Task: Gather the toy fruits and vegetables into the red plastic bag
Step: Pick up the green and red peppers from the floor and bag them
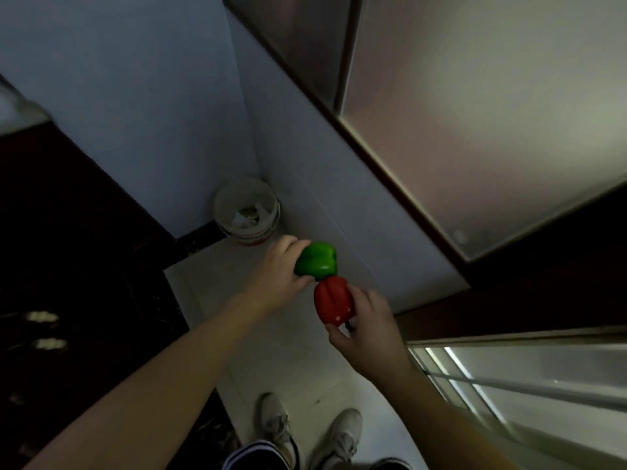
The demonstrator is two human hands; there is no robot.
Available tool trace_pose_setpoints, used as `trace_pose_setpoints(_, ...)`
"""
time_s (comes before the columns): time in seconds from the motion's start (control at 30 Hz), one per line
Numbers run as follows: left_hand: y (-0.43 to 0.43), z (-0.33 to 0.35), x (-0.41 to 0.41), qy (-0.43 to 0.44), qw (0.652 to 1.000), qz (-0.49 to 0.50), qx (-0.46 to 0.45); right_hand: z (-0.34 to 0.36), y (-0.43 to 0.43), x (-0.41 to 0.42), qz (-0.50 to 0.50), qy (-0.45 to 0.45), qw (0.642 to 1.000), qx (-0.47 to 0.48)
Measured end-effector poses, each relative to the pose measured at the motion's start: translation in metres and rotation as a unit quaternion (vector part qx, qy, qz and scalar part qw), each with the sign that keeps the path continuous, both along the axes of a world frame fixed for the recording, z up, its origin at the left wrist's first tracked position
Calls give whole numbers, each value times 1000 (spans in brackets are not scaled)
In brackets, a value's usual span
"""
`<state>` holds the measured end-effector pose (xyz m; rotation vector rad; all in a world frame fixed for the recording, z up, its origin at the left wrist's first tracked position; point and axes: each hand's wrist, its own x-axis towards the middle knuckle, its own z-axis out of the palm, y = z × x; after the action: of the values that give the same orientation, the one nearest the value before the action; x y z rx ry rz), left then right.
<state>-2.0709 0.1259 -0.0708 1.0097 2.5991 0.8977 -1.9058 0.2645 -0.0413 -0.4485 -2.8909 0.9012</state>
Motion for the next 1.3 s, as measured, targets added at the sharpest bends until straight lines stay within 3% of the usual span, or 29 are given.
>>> trace_pose_setpoints(0.23,-13,90,18,-1,989,132,66,91,0,-9,6,38,999,28)
trace_pose_setpoints(0.47,-40,156,19,43,981,177,64,141,-14,-19,17,94,995,37)
trace_pose_setpoints(1.3,-96,246,41,75,963,252,49,206,-34,-53,67,186,980,17)
